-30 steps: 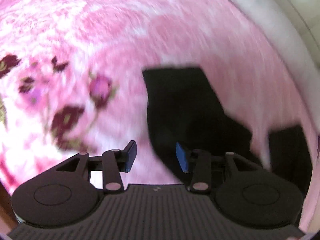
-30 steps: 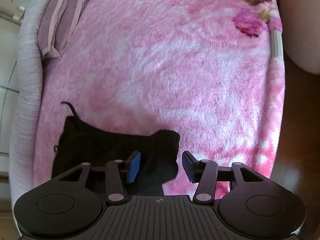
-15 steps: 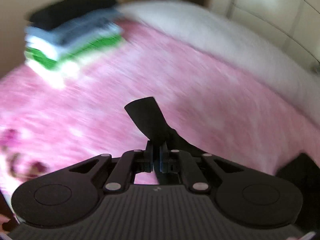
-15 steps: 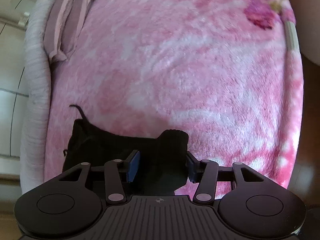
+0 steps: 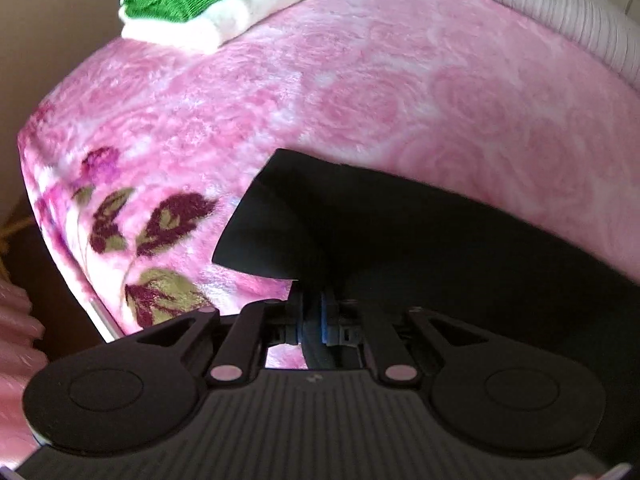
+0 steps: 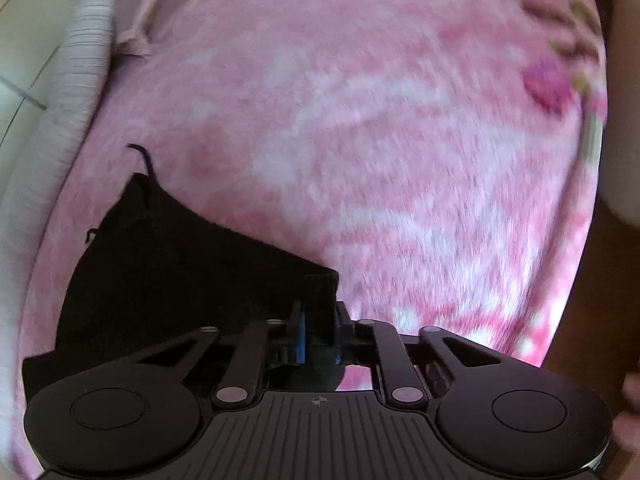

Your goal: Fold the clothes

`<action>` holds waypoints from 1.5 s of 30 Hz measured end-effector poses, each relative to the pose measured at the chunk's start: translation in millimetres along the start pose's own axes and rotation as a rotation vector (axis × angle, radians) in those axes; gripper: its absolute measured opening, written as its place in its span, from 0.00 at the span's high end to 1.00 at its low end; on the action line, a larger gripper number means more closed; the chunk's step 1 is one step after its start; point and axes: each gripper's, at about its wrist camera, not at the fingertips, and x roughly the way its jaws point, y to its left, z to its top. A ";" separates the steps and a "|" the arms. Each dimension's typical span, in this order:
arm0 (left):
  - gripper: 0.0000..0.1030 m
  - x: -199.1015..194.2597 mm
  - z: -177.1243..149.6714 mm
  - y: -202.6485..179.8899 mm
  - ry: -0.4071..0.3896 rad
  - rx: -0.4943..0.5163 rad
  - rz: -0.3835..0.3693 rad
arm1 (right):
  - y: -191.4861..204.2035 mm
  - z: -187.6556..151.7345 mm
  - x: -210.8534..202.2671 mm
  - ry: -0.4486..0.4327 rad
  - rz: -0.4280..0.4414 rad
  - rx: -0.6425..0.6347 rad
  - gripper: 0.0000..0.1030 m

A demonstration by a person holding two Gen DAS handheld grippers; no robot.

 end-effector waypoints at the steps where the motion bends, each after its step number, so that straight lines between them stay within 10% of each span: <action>1: 0.94 -2.0 2.0 4.1 -0.002 -0.012 -0.020 | 4.0 -0.7 -8.0 -0.033 -0.001 -0.028 0.90; 10: 0.79 -36.2 1.4 19.4 0.082 -0.027 -0.018 | 3.8 -6.2 -15.8 0.060 -0.172 -0.092 0.72; 15: 0.65 -57.0 12.4 -28.1 0.063 0.035 -0.234 | 21.5 13.7 -37.3 -0.035 -0.111 -0.029 0.58; 25: 0.64 -3.9 -0.5 -251.8 0.174 0.186 -0.702 | 108.7 44.7 22.9 0.022 0.115 -0.187 0.53; 38: 0.64 53.0 -36.2 -361.5 0.302 -0.182 -0.796 | 164.2 72.4 136.6 0.153 0.158 -0.304 0.43; 40: 0.98 57.8 -35.3 -363.4 0.295 -0.228 -0.773 | 167.7 66.5 140.0 0.130 0.138 -0.358 0.42; 41: 0.99 58.7 -33.3 -364.0 0.291 -0.239 -0.762 | 169.4 63.5 141.7 0.118 0.128 -0.385 0.42; 45: 0.99 2.8 1.9 -382.8 0.102 0.072 -0.731 | 178.3 54.4 144.8 0.097 0.075 -0.499 0.47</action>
